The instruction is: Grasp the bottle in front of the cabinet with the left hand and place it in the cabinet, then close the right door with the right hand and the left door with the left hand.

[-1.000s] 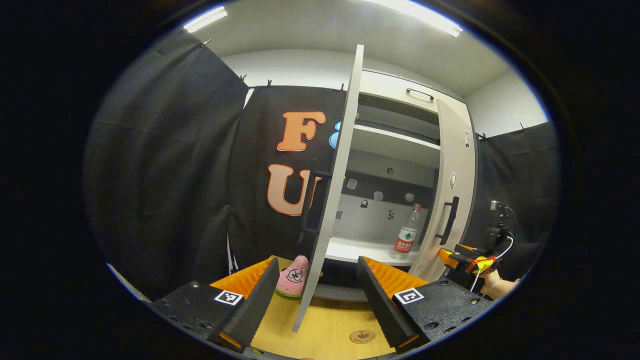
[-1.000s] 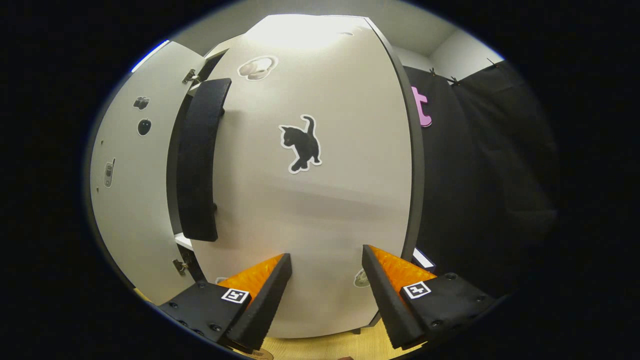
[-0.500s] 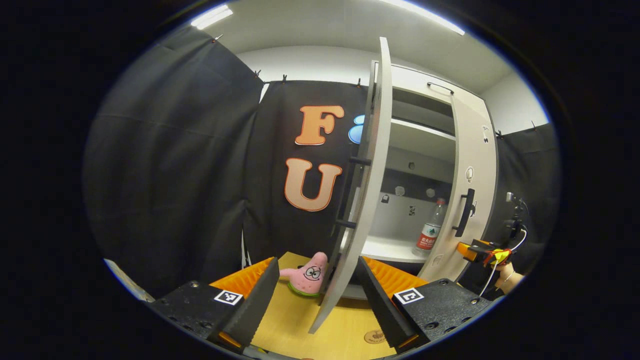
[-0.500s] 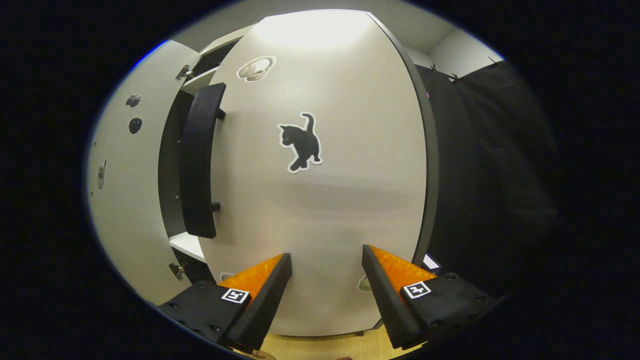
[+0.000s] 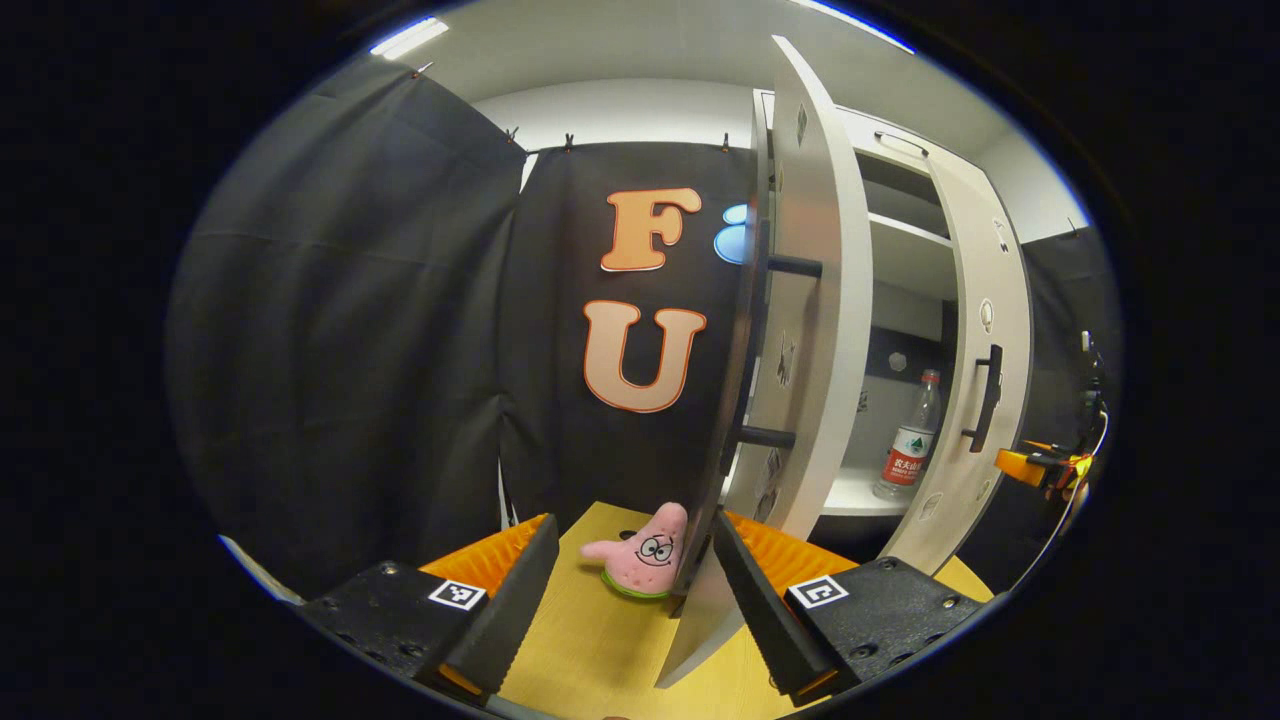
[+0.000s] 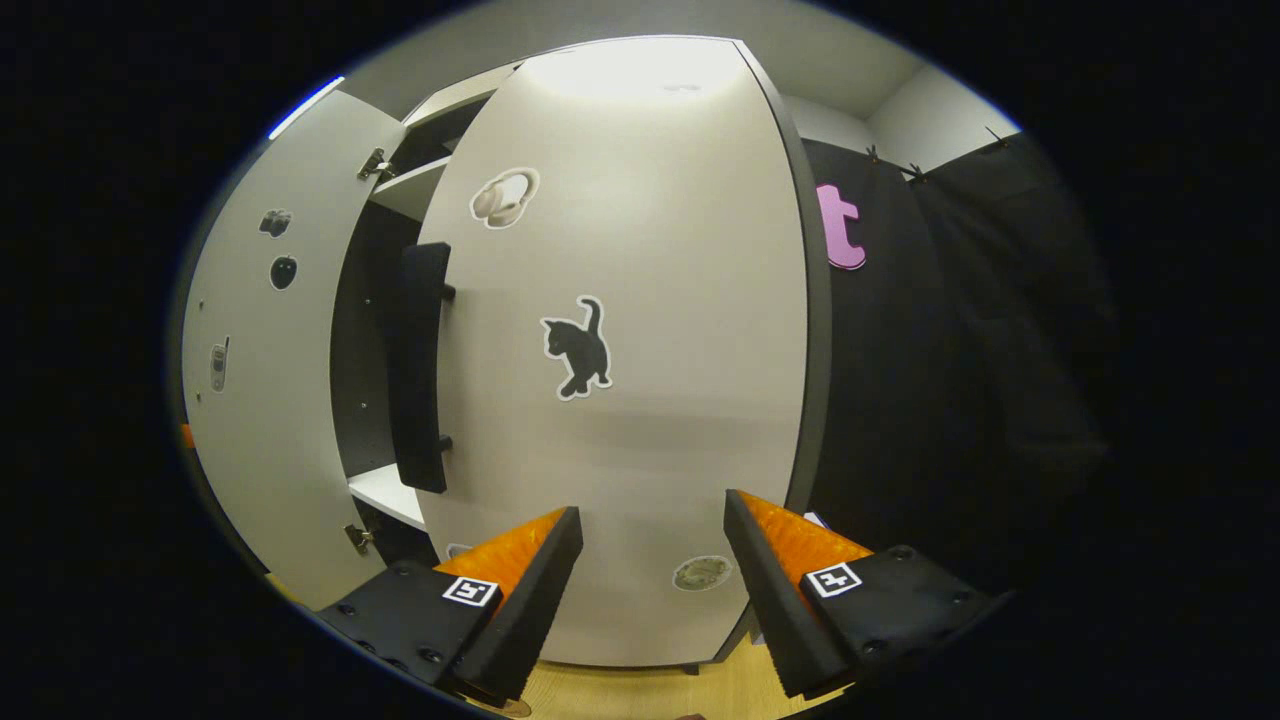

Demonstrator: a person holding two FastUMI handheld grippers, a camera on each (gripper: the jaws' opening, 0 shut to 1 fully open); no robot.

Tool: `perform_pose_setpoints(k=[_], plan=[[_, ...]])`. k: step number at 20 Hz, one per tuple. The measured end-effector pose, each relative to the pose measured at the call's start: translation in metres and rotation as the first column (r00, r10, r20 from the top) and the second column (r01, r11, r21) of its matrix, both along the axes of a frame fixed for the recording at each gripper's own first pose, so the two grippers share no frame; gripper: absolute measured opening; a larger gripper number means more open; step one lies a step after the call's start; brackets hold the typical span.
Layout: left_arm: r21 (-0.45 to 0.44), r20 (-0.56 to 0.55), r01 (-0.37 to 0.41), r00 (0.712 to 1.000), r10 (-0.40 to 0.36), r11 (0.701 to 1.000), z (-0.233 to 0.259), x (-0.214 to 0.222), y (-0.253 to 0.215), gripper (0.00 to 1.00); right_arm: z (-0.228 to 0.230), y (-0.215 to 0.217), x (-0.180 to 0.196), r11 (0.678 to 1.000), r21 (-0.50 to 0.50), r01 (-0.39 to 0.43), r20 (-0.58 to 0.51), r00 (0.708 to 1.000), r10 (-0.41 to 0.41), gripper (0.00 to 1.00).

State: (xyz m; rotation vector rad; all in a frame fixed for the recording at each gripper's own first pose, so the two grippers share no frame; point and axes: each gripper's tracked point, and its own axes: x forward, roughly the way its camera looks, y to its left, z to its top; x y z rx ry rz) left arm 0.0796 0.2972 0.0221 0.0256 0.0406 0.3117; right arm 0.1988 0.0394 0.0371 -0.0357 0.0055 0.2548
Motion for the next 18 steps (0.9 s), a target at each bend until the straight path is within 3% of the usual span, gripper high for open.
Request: perform_pose_setpoints(k=[6, 8, 10, 14, 18], plan=[[-0.023, -0.004, 0.021, 1.0, -0.021, 0.999, -0.004, 0.006, -0.006, 0.93, 0.032, -0.031, -0.043, 0.999, 0.033, 0.032, 0.039, 0.999, -0.034, 0.96], [-0.018, -0.011, 0.044, 0.999, -0.044, 0.999, -0.007, 0.009, -0.019, 0.9, 0.042, -0.035, -0.059, 0.998, 0.058, 0.027, 0.045, 0.999, -0.03, 0.96], [-0.005, -0.019, 0.07, 0.997, -0.07, 0.998, -0.01, 0.013, -0.036, 0.97, 0.051, -0.044, -0.073, 0.997, 0.063, 0.034, 0.06, 0.997, -0.037, 0.96], [-0.005, -0.029, 0.127, 0.991, -0.127, 0.992, -0.015, 0.024, -0.067, 0.9, 0.067, -0.065, -0.101, 0.997, 0.062, 0.053, 0.084, 0.995, -0.058, 0.96], [-0.016, -0.043, 0.175, 0.983, -0.176, 0.984, -0.021, 0.034, -0.093, 0.93, 0.08, -0.094, -0.128, 0.994, 0.052, 0.1, 0.102, 0.989, -0.105, 0.96]])
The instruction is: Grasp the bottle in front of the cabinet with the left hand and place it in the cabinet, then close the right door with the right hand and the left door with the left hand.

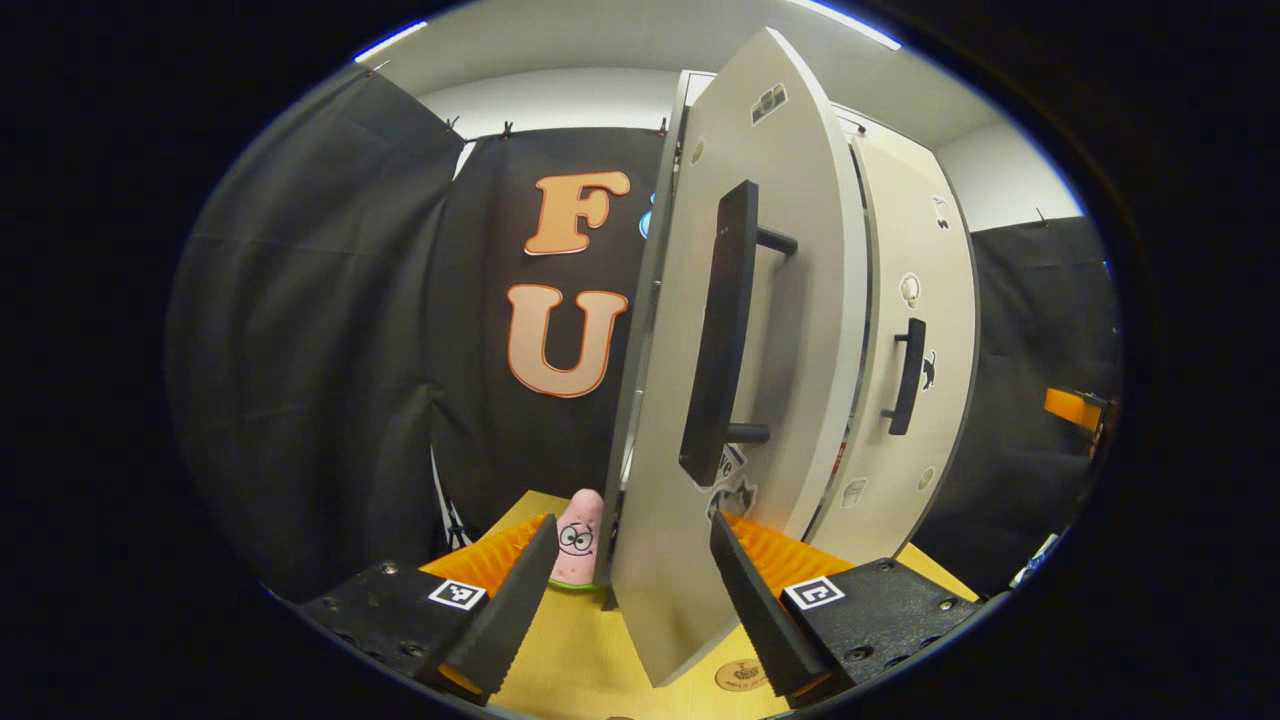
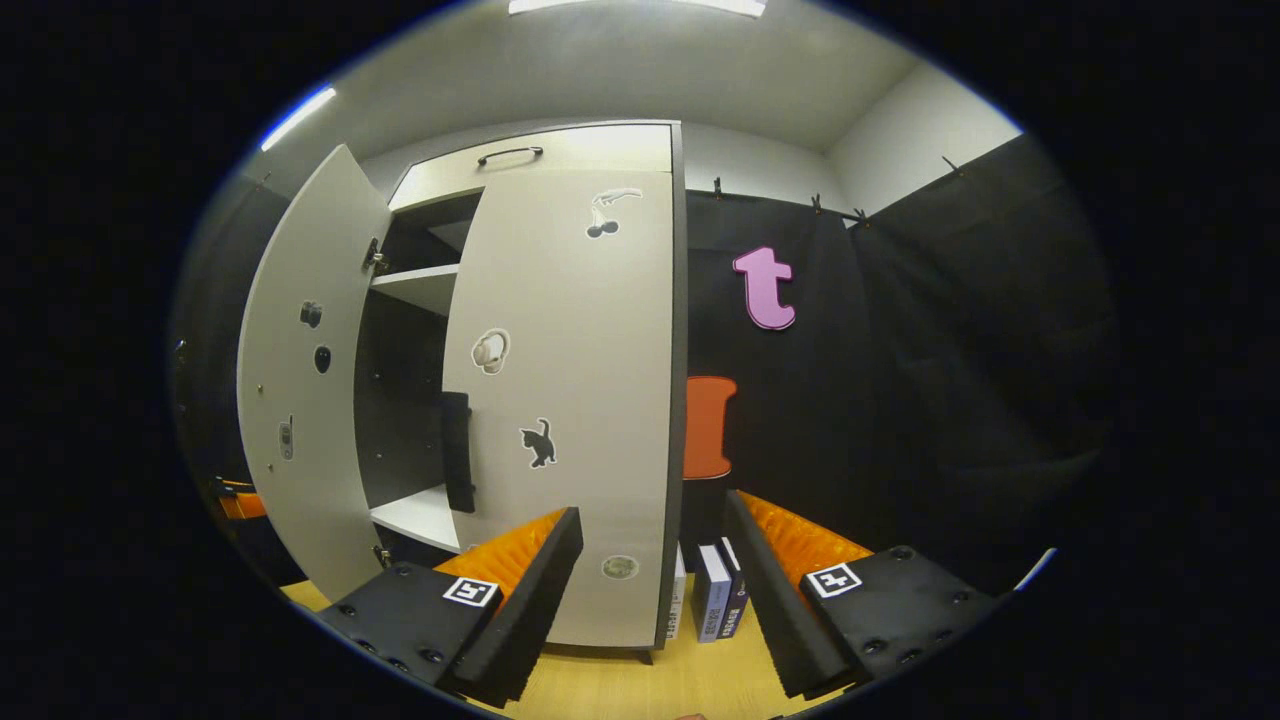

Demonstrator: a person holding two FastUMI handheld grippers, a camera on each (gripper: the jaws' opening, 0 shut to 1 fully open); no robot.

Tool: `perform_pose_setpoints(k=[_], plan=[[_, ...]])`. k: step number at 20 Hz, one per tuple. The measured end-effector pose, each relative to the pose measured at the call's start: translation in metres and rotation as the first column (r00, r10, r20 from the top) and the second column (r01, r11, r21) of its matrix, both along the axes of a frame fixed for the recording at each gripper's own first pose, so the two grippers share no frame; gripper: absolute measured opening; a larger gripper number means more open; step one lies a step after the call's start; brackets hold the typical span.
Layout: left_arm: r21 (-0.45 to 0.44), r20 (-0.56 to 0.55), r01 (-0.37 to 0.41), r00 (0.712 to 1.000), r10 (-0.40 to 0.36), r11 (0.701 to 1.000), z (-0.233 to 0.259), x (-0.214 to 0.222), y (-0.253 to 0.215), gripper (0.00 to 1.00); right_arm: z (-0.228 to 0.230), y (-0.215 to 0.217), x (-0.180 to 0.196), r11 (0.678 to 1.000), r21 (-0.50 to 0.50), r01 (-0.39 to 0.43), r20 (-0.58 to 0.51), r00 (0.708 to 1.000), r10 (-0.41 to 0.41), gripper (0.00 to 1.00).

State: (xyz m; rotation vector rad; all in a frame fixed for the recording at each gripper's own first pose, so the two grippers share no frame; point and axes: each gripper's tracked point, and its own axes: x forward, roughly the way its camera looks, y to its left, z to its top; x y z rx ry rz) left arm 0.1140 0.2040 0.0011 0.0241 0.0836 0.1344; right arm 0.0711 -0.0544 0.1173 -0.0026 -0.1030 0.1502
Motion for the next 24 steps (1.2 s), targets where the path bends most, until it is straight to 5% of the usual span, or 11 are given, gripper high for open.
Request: perform_pose_setpoints(k=[11, 19, 24], plan=[[0.016, -0.017, 0.041, 0.999, -0.041, 0.999, -0.015, 0.052, -0.037, 0.94, 0.014, -0.058, -0.047, 0.997, -0.017, 0.079, 0.042, 0.996, -0.078, 0.96], [-0.008, -0.009, 0.133, 0.991, -0.133, 0.991, -0.03, 0.131, -0.079, 0.94, 0.021, -0.091, -0.051, 0.987, -0.026, 0.158, 0.062, 0.986, -0.156, 0.96], [0.028, -0.008, 0.105, 0.994, -0.105, 0.994, -0.029, 0.149, -0.084, 0.94, 0.02, -0.108, -0.054, 0.983, -0.001, 0.182, 0.062, 0.981, -0.182, 0.96]])
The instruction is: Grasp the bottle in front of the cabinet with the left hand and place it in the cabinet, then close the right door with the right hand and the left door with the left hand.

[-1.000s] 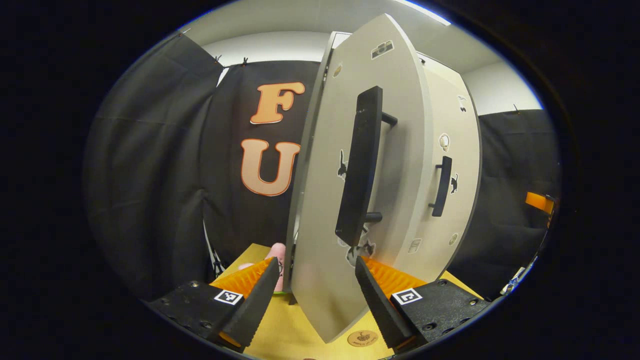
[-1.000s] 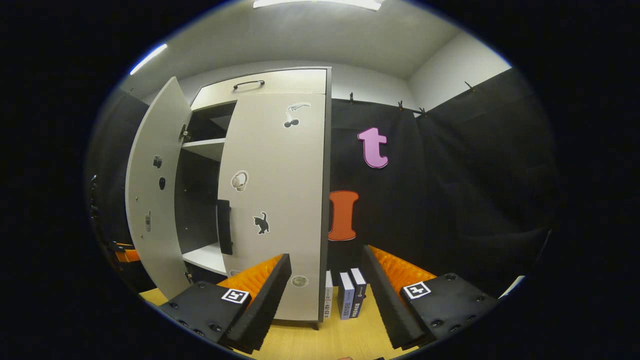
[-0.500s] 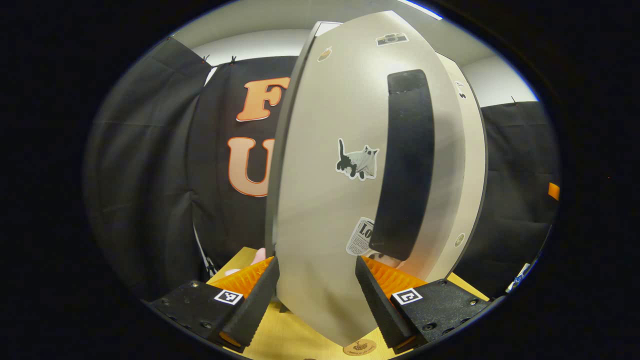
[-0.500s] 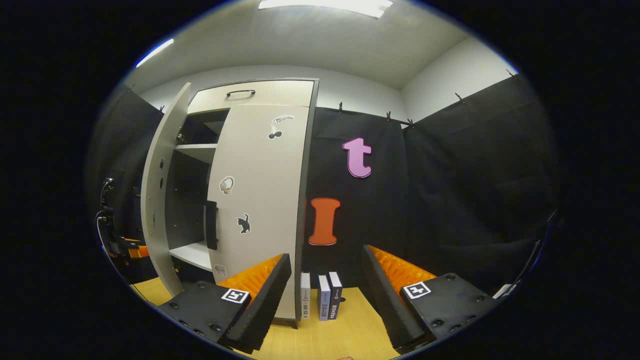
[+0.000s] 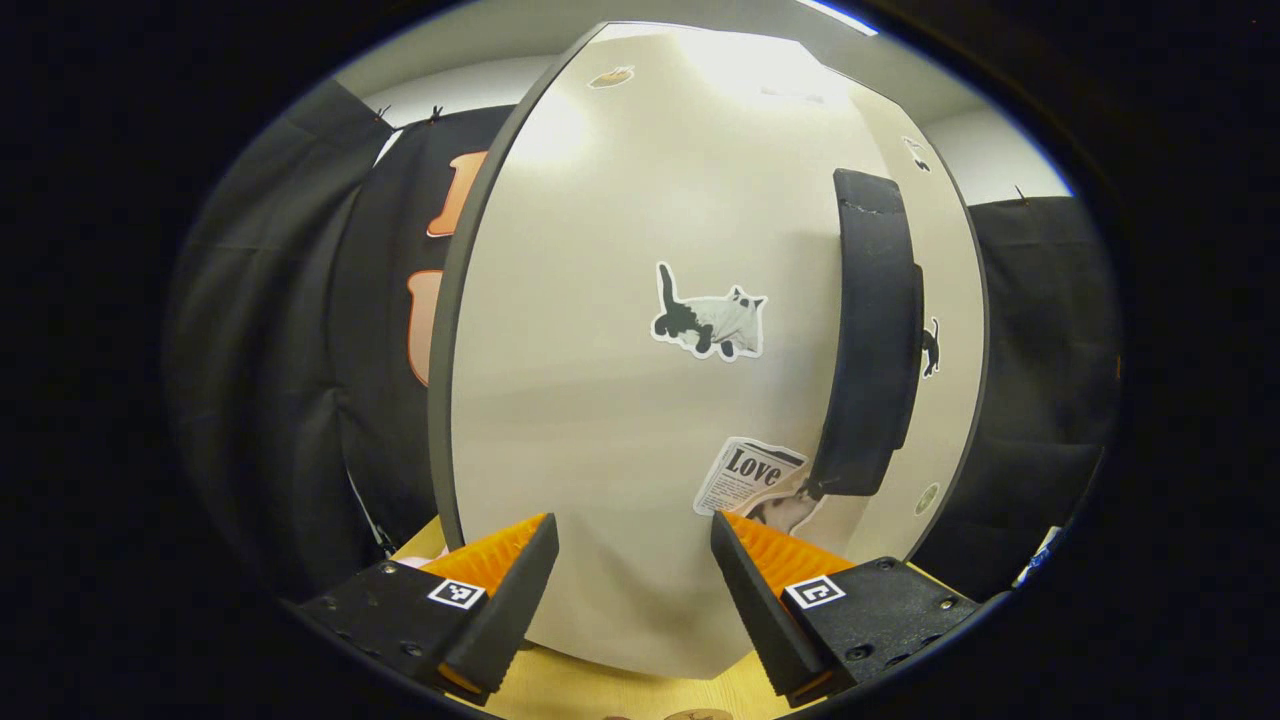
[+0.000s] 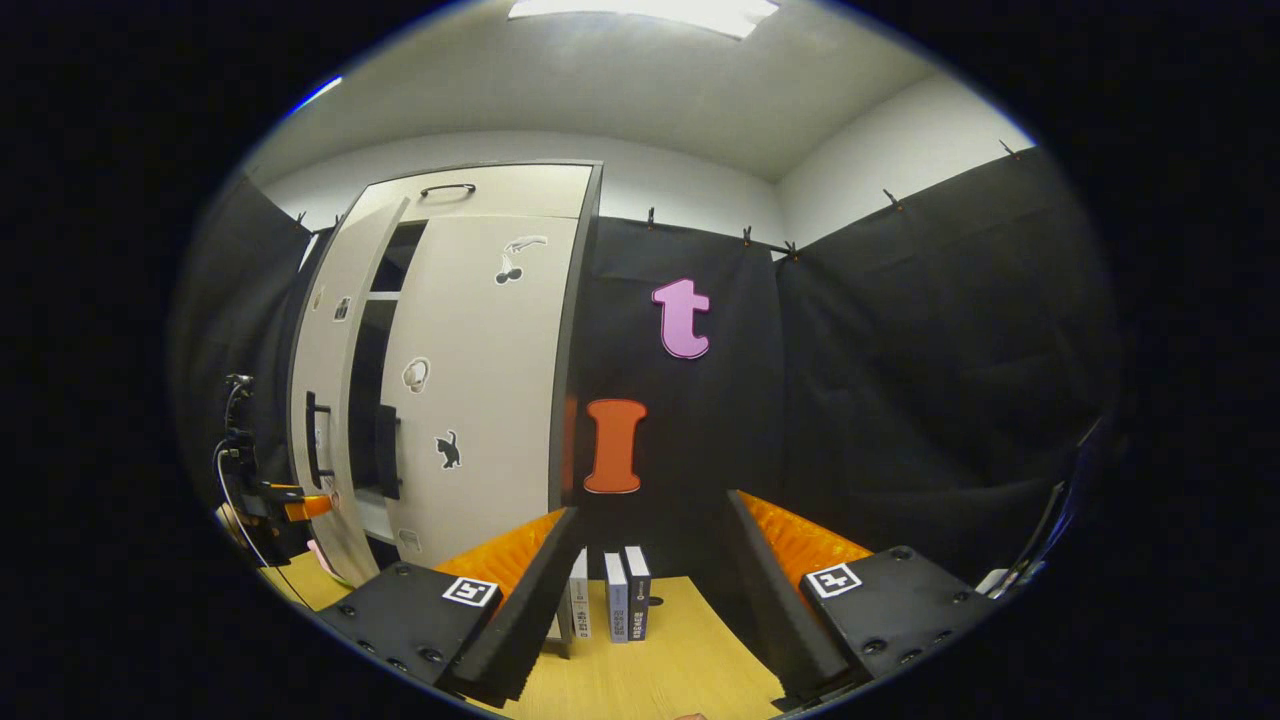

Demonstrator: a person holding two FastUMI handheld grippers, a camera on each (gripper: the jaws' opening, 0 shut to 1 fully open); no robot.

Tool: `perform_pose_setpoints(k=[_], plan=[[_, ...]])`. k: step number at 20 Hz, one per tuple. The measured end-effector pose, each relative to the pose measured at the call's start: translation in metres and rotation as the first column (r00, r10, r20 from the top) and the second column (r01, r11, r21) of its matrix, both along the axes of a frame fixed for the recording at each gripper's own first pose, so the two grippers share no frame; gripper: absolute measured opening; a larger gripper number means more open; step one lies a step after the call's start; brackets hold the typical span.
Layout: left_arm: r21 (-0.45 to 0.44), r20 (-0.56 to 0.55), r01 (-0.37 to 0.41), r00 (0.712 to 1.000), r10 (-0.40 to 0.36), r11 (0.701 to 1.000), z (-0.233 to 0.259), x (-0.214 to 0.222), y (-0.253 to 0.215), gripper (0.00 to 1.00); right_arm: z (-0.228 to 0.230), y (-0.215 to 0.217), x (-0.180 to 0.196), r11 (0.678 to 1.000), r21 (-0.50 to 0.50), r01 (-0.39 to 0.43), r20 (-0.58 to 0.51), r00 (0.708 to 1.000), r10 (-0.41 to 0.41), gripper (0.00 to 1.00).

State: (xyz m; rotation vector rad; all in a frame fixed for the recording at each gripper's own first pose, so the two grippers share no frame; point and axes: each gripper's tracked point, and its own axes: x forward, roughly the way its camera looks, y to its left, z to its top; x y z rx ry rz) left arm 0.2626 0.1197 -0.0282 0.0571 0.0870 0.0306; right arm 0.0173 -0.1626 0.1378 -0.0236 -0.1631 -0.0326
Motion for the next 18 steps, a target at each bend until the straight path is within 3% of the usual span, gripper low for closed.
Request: perform_pose_setpoints(k=[4, 9, 13, 18], plan=[[0.02, -0.006, -0.042, 0.999, 0.042, 0.999, -0.001, 0.004, -0.001, 0.91, -0.007, -0.007, -0.001, 1.0, 0.011, -0.008, -0.016, 1.0, 0.008, 0.96], [0.018, -0.038, -0.094, 0.995, 0.095, 0.995, -0.004, 0.003, 0.0, 0.94, -0.007, -0.032, -0.002, 1.0, -0.003, 0.007, -0.021, 1.0, -0.007, 0.96], [-0.032, -0.094, -0.101, 0.991, 0.097, 0.994, -0.003, -0.03, -0.02, 0.95, 0.001, -0.053, 0.004, 1.0, 0.005, 0.001, -0.019, 1.0, -0.001, 0.95], [-0.047, -0.054, -0.067, 0.996, 0.065, 0.997, 0.046, -0.076, -0.066, 0.94, 0.008, -0.071, 0.016, 0.999, 0.022, -0.043, -0.021, 0.999, 0.044, 0.96]])
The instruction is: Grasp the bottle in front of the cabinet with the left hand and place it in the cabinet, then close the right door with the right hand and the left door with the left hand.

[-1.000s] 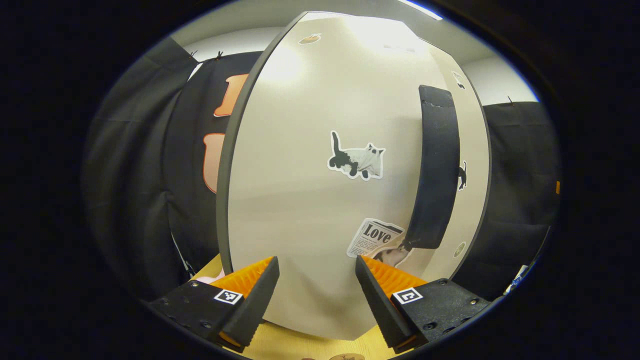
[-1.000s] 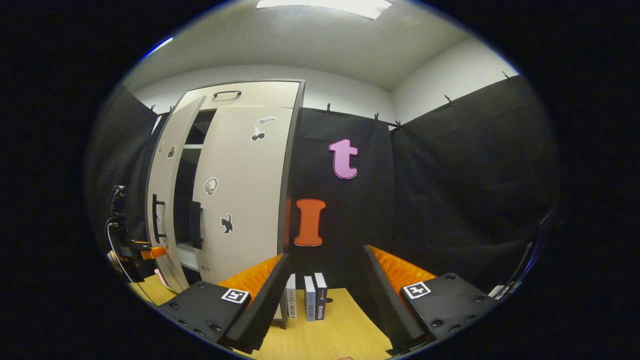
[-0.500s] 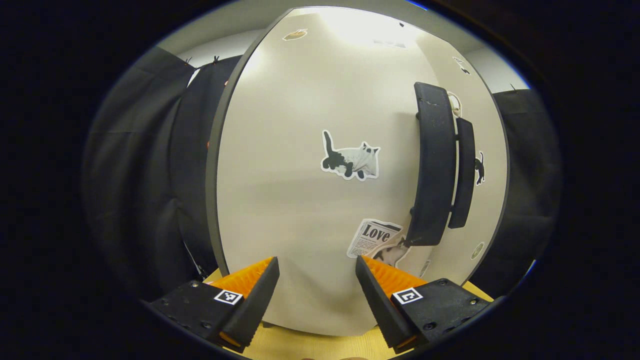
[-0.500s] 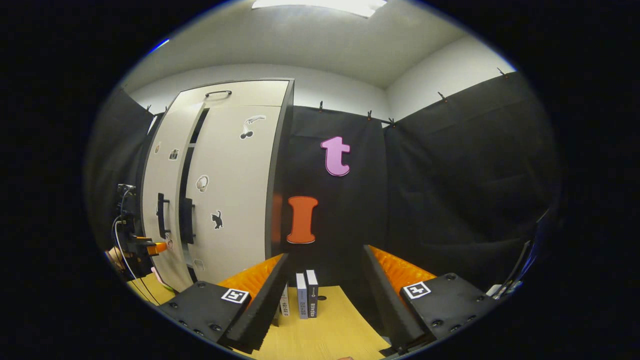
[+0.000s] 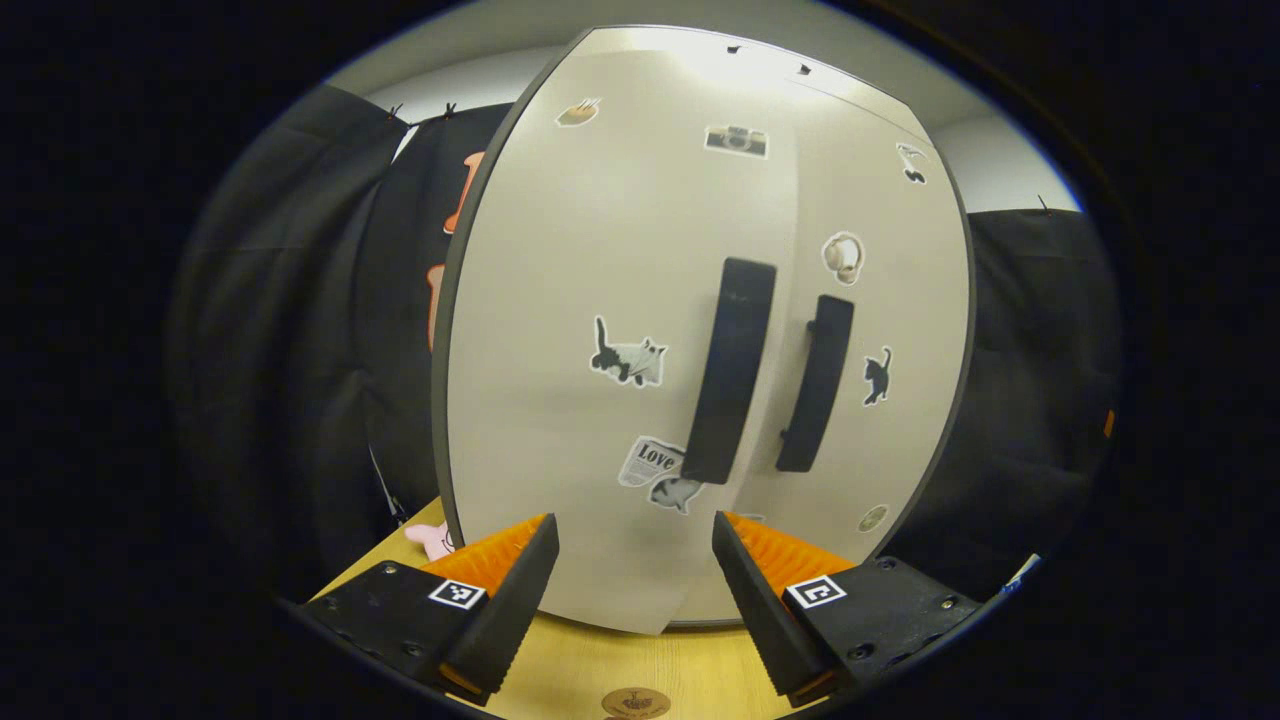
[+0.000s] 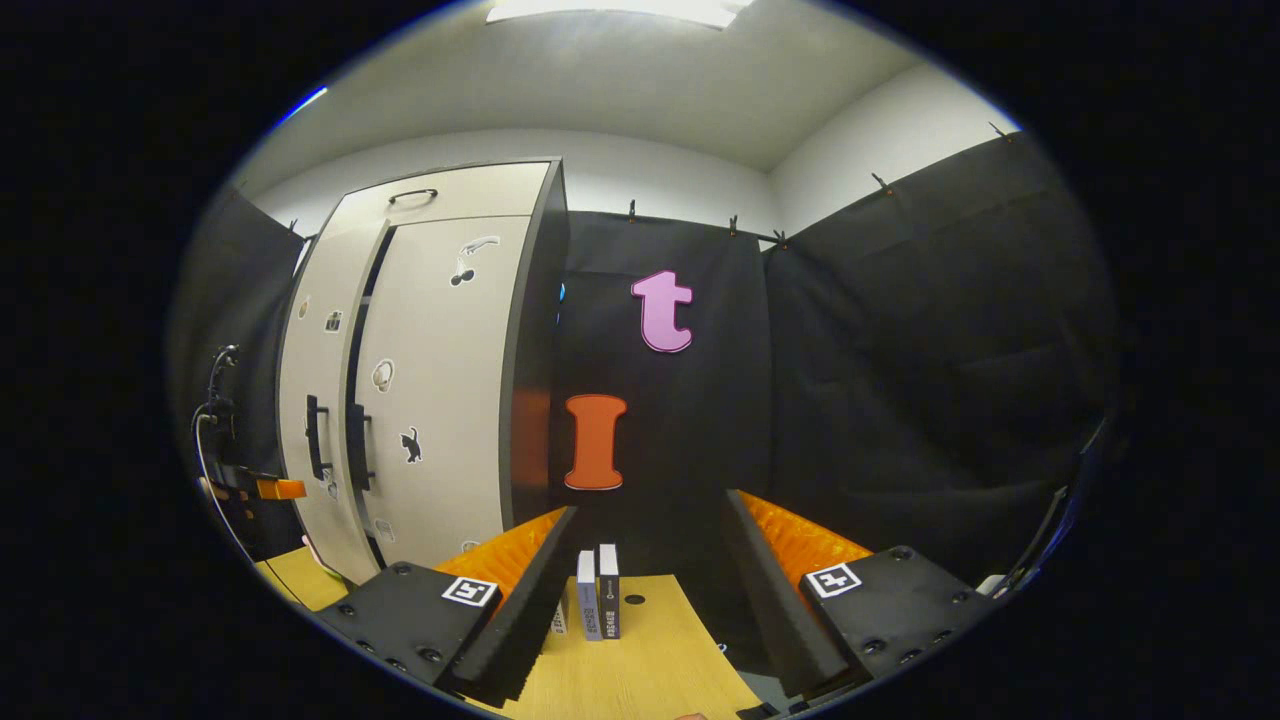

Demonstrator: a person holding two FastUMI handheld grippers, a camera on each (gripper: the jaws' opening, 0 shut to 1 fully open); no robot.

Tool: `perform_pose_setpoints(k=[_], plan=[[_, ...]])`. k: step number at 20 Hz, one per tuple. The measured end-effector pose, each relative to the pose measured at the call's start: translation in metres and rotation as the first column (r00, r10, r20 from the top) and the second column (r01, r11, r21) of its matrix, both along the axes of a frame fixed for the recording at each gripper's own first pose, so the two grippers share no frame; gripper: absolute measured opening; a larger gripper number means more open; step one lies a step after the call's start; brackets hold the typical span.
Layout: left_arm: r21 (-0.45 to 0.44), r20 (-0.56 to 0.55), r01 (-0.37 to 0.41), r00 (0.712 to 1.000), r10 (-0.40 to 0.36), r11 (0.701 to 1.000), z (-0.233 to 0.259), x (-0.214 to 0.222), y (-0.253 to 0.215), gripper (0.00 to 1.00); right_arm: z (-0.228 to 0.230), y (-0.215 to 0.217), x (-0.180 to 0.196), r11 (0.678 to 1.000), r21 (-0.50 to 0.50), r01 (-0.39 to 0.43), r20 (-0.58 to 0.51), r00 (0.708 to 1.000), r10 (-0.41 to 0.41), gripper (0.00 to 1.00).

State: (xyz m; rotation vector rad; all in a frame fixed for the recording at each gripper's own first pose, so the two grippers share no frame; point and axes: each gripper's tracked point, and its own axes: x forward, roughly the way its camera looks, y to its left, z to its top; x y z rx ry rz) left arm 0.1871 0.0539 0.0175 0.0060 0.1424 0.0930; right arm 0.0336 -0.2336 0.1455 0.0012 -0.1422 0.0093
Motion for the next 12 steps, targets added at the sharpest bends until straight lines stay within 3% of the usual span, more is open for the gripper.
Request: perform_pose_setpoints(k=[8, 12], plan=[[-0.095, 0.11, 0.043, 0.993, -0.032, 0.995, 0.082, -0.067, -0.075, 0.94, 0.004, -0.022, 0.009, 0.997, 0.02, -0.077, 0.007, 0.997, 0.077, 0.95], [-0.051, 0.144, 0.014, 0.99, -0.007, 0.999, 0.103, -0.09, -0.088, 0.94, 0.007, -0.033, 0.011, 0.995, 0.004, -0.095, 0.015, 0.995, 0.095, 0.95]])
